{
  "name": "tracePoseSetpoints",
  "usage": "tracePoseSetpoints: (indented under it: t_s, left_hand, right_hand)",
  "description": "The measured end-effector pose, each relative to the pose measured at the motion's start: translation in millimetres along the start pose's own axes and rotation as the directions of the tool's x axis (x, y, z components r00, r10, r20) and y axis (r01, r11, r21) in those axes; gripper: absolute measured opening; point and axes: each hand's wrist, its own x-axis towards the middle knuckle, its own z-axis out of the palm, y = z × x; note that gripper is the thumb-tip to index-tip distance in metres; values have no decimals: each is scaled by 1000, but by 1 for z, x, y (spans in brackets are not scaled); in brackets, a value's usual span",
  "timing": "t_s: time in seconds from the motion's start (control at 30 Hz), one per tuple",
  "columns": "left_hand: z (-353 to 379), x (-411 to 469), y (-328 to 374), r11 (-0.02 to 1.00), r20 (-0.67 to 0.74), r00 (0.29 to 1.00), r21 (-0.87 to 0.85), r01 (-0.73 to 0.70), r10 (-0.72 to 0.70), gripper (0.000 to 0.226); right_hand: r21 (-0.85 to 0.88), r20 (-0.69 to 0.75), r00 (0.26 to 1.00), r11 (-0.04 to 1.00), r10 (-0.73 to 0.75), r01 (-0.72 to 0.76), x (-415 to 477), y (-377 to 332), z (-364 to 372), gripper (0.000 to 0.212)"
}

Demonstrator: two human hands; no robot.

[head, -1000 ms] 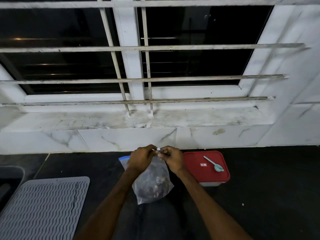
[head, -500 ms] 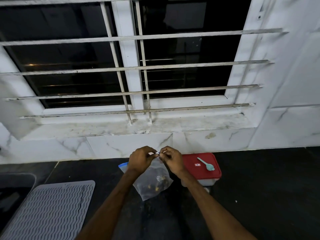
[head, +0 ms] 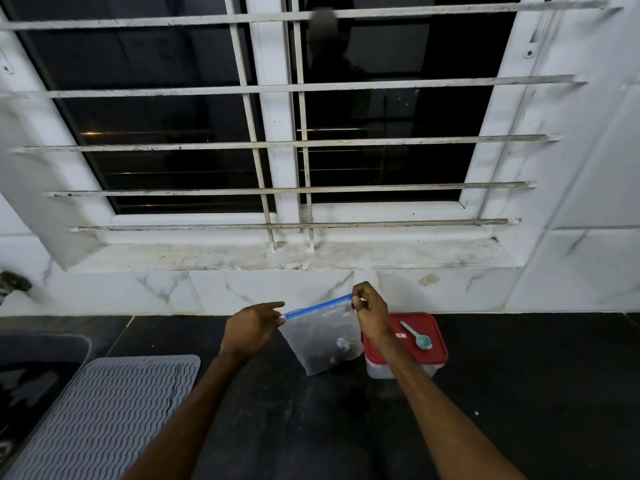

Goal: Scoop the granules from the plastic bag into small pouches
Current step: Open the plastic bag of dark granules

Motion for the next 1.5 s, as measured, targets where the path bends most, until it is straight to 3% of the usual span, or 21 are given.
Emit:
tracePoseSetpoints:
  t_s: [0.2, 0.33, 0.47, 0.53, 0.6, 0.73, 0.83, 0.97, 1.03, 1.07, 1.17, 1.23, 1.3, 1.37, 1.5]
  left_hand:
    - [-10, -11, -15, 996, 49, 997, -61, 58, -55, 25]
    - [-10, -3, 0, 948, 4, 995, -303, 96, -99, 37]
    - [-5, 21, 22, 961, 266, 963, -255, 104, -34, 37]
    - [1, 29, 28, 982, 323, 946, -179, 57, 4, 35]
    - [6, 32, 35, 974, 326, 945, -222, 44, 32, 27]
    - [14, 28, 45, 870, 443, 896, -438, 227, -11, 16]
    - [21, 18, 50, 772, 541, 841, -528, 354, -15, 15]
    - [27, 9, 53, 664, 531, 847, -618, 420, -41, 16]
    - [29, 8, 52, 624, 506, 858, -645, 441, -83, 16]
    - [30, 8, 52, 604, 493, 863, -658, 450, -107, 17]
    - [34, 6, 52, 526, 448, 877, -711, 467, -174, 19]
    - [38, 4, 50, 496, 435, 882, -734, 464, -182, 22]
    - [42, 3, 46, 498, 445, 878, -730, 469, -176, 23]
    - [46, 4, 43, 487, 457, 870, -725, 486, -187, 27]
    - [46, 7, 42, 498, 411, 873, -717, 488, -265, 16]
  right_hand:
    - [33, 21, 998, 998, -58, 58, 2, -10, 2, 30]
    - [53, 101, 989, 993, -111, 106, 1, -17, 4, 38]
    - [51, 189, 972, 990, -139, 132, 2, -24, 12, 35]
    - [48, 221, 963, 988, -156, 149, 4, -28, 11, 32]
    - [49, 242, 956, 986, -165, 158, 5, -29, 9, 26]
    - [42, 257, 956, 990, -140, 134, 0, -22, 6, 10]
    - [60, 245, 961, 991, -129, 118, -6, -19, 9, 20]
    - [28, 128, 990, 998, -58, 55, -15, -25, 15, 18]
    - [-60, 23, 1000, 998, -5, 6, -17, -29, 18, 12]
    - [-110, -4, 1000, 993, 30, -31, -19, -31, 19, 18]
    - [-193, 152, 962, 962, 225, -195, -25, -46, 21, 51]
    - [-239, 315, 902, 944, 297, -227, -29, -57, 22, 57]
    - [-247, 392, 883, 954, 259, -170, -30, -58, 25, 45]
    - [-233, 369, 906, 964, 208, -127, -28, -54, 28, 31]
    - [-141, 335, 908, 966, 253, -217, -27, -49, 27, 18]
